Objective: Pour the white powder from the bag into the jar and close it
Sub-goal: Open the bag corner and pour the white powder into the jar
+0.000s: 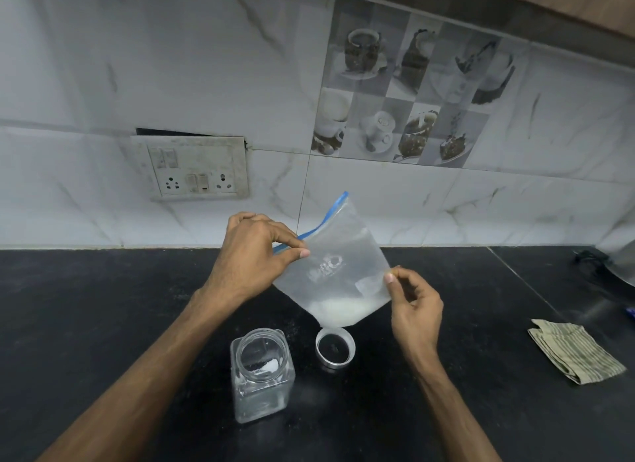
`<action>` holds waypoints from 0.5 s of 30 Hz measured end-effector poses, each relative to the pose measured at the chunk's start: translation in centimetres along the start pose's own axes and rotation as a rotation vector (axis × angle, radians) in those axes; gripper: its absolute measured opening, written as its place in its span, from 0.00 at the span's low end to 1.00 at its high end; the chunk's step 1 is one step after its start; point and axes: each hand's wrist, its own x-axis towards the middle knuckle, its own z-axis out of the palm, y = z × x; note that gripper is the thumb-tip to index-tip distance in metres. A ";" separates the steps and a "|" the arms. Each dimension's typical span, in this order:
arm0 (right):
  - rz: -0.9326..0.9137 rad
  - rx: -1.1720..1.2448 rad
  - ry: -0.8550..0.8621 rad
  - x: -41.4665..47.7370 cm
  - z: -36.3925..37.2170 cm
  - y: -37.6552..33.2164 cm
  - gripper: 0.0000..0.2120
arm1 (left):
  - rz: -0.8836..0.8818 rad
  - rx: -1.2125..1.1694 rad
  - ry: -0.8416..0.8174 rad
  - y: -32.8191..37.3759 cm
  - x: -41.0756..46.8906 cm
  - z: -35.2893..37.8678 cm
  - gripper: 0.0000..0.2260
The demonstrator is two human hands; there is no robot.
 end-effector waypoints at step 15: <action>0.156 0.131 -0.205 -0.7 -1.0 1.5 0.03 | 0.025 -0.062 0.017 0.6 -0.2 -0.1 0.04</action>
